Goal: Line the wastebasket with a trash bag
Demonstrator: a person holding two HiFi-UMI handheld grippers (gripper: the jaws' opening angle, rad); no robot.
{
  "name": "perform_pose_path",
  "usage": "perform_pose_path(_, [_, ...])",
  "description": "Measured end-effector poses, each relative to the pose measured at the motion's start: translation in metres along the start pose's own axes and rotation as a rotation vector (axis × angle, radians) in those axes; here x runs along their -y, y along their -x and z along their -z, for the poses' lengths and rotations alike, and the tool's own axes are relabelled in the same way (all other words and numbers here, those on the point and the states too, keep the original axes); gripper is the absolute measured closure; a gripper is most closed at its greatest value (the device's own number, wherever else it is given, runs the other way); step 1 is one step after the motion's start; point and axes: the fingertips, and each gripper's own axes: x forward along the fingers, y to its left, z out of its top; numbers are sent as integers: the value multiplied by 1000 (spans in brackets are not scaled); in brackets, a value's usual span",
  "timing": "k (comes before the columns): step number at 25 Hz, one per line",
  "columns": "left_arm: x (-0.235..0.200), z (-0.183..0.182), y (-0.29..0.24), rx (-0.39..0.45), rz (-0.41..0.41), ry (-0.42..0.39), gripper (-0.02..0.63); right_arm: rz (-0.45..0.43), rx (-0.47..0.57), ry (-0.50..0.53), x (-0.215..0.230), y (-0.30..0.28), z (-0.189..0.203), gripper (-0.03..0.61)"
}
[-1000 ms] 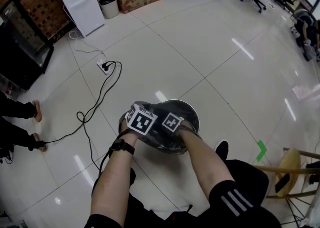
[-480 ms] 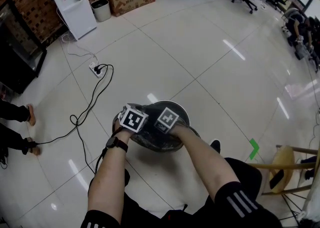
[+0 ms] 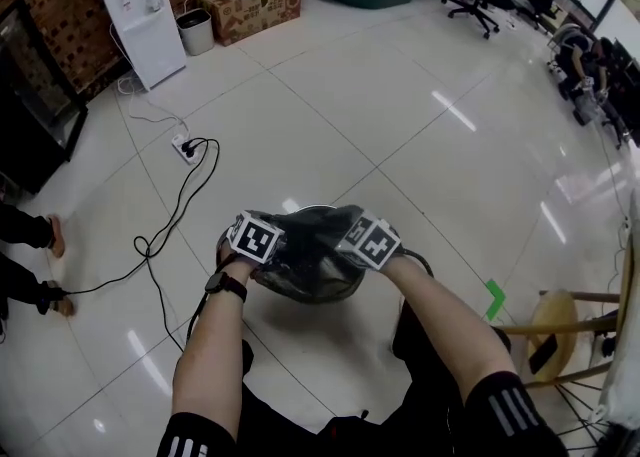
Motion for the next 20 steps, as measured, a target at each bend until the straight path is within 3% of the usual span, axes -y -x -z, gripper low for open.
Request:
perform_pose_path(2, [1, -4, 1, 13, -2, -1, 604, 101, -38, 51, 24, 11, 21, 408])
perform_pose_path(4, [2, -5, 0, 16, 2, 3, 604, 147, -104, 114, 38, 10, 48, 402])
perform_pose_path(11, [-5, -3, -1, 12, 0, 21, 603, 192, -247, 301, 43, -26, 104, 376])
perform_pose_path(14, [-5, -3, -2, 6, 3, 25, 599, 253, -266, 315, 54, -33, 106, 436])
perform_pose_path(17, [-3, -5, -4, 6, 12, 24, 595, 249, -278, 296, 55, -41, 108, 489])
perform_pose_path(19, [0, -6, -4, 9, 12, 17, 592, 242, -277, 285, 53, -40, 109, 571])
perform_pose_path(20, [0, -6, -4, 12, 10, 14, 591, 239, -270, 267, 53, -36, 108, 572])
